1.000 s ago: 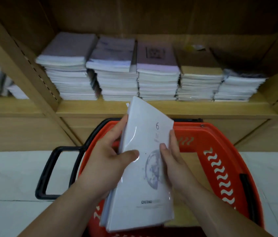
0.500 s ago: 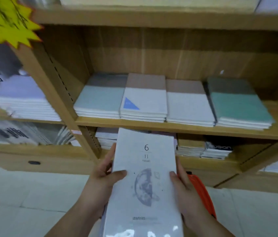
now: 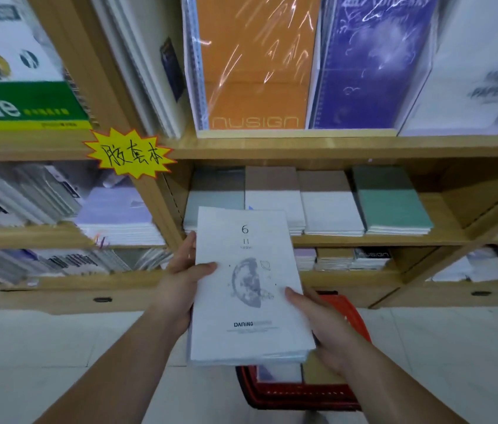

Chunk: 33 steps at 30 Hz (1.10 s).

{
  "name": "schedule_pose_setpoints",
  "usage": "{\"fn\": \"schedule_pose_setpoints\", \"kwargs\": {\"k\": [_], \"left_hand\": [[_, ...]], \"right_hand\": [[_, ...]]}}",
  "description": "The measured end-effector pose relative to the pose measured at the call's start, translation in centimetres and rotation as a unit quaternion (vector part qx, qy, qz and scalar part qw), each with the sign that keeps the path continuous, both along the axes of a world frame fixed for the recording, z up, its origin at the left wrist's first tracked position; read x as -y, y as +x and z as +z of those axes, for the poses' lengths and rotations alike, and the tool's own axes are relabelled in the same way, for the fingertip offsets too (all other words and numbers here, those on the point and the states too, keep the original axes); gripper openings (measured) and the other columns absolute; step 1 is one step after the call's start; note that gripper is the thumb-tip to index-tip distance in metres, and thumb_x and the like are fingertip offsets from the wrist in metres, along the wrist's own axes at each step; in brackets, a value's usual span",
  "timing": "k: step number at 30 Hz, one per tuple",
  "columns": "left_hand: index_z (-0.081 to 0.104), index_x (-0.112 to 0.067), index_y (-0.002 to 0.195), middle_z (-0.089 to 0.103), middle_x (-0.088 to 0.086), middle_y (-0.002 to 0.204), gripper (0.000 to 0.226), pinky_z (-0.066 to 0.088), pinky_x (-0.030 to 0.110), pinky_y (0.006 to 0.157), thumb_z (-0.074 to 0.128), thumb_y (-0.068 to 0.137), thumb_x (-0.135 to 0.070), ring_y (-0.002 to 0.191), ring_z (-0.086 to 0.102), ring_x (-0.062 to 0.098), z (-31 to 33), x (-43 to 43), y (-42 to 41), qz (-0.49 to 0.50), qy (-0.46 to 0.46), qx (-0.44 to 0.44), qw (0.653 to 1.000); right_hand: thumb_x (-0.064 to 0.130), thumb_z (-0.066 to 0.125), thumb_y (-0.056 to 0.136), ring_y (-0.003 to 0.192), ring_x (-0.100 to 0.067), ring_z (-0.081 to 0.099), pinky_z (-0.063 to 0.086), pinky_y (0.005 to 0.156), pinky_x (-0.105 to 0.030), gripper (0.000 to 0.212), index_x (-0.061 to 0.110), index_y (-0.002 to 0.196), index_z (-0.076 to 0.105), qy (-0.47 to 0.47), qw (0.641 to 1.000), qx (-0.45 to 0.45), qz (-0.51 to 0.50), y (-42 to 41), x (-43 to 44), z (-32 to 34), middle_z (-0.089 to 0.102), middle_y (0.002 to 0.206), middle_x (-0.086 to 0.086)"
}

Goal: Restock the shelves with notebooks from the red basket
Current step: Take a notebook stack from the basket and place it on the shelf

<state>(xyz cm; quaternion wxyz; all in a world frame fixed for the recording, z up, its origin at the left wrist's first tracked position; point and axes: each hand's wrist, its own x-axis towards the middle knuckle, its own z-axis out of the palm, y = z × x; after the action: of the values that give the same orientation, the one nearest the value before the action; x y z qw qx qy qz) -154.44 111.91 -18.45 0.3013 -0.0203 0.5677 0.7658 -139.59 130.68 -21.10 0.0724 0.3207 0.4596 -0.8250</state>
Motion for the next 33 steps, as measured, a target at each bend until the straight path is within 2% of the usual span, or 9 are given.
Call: {"fn": "schedule_pose_setpoints", "kwargs": {"k": [5,8,12,17,20,25,28,30,33], "left_hand": [[0.059,-0.023,0.137,0.071,0.009,0.126,0.053,0.061,0.047,0.082,0.050,0.095,0.007,0.107,0.071,0.034,0.2,-1.1,-1.0,-0.022,-0.032,-0.015,0.999],[0.050,-0.030,0.145,0.067,0.003,0.134,0.060,0.056,0.052,0.094,0.051,0.096,0.004,0.117,0.067,0.032,-1.5,-1.3,-1.6,-0.050,-0.063,-0.028,0.996],[0.044,-0.034,0.149,0.061,0.000,0.142,0.077,0.047,0.052,0.106,0.063,0.081,-0.006,0.126,0.061,0.027,-3.8,-0.7,-1.8,-0.076,-0.109,-0.020,0.991],[0.052,-0.023,0.144,0.068,0.006,0.132,0.077,0.052,0.044,0.100,0.066,0.070,-0.008,0.120,0.064,0.028,-5.9,-1.4,-6.6,-0.018,-0.134,-0.028,0.990],[0.055,-0.020,0.142,0.070,0.001,0.126,0.073,0.055,0.028,0.088,0.063,0.070,-0.011,0.113,0.067,0.019,-7.0,-2.1,-11.6,-0.007,-0.165,-0.064,0.984],[0.051,-0.023,0.146,0.066,-0.010,0.123,0.064,0.047,0.024,0.086,0.059,0.086,-0.003,0.113,0.061,0.017,-7.9,-4.2,-19.3,-0.023,-0.232,-0.118,0.965],[0.035,-0.025,0.156,0.051,-0.013,0.130,0.069,0.036,0.019,0.092,0.056,0.094,-0.002,0.115,0.048,0.010,-8.5,-5.2,-21.2,-0.052,-0.295,-0.154,0.942],[0.029,-0.024,0.158,0.048,-0.009,0.127,0.068,0.035,0.017,0.089,0.051,0.097,0.000,0.113,0.046,0.013,-9.1,-5.2,-21.5,-0.063,-0.325,-0.165,0.929],[0.023,-0.021,0.159,0.051,-0.004,0.134,0.071,0.041,0.018,0.085,0.050,0.097,0.000,0.117,0.053,0.021,-9.7,-4.6,-20.9,-0.091,-0.368,-0.188,0.906]], "right_hand": [[0.021,0.070,0.094,0.109,-0.026,0.072,0.057,0.094,-0.048,0.039,0.025,0.132,0.063,0.040,0.999,-0.023,-0.003,-2.0,-1.5,-0.3,0.076,0.117,-0.003],[0.017,0.068,0.095,0.112,-0.028,0.071,0.053,0.100,-0.055,0.040,0.027,0.133,0.063,0.057,0.998,-0.038,0.000,-4.1,-2.6,-1.5,0.075,0.120,-0.003],[0.015,0.067,0.096,0.113,-0.027,0.071,0.056,0.096,-0.050,0.042,0.026,0.136,0.061,0.068,0.997,-0.046,-0.011,-7.0,-3.2,-2.8,0.075,0.121,-0.002],[0.015,0.066,0.096,0.105,-0.023,0.074,0.059,0.088,-0.043,0.030,0.022,0.125,0.067,0.085,0.995,-0.037,-0.040,-12.7,-3.5,-4.1,0.077,0.116,-0.002],[0.009,0.064,0.097,0.099,-0.019,0.075,0.059,0.087,-0.040,0.024,0.025,0.115,0.070,0.110,0.991,-0.045,-0.056,-17.9,-3.7,-4.9,0.079,0.109,0.000],[0.013,0.068,0.096,0.099,-0.031,0.073,0.058,0.090,-0.047,0.012,0.015,0.107,0.073,0.184,0.980,-0.012,-0.078,-27.0,-4.7,-7.1,0.077,0.107,-0.011],[0.021,0.072,0.094,0.075,-0.013,0.067,0.051,0.074,-0.026,0.006,0.016,0.097,0.072,0.258,0.963,0.028,-0.075,-30.2,-5.5,-8.8,0.073,0.082,0.006],[0.030,0.071,0.094,0.083,-0.016,0.063,0.048,0.076,-0.024,0.022,0.011,0.105,0.071,0.327,0.941,0.056,-0.058,-31.6,-5.6,-10.1,0.069,0.088,0.004],[0.050,0.064,0.088,0.116,-0.029,0.064,0.052,0.097,-0.035,0.062,0.006,0.132,0.063,0.394,0.915,0.086,-0.019,-32.4,-5.0,-11.8,0.069,0.126,-0.010]]}}
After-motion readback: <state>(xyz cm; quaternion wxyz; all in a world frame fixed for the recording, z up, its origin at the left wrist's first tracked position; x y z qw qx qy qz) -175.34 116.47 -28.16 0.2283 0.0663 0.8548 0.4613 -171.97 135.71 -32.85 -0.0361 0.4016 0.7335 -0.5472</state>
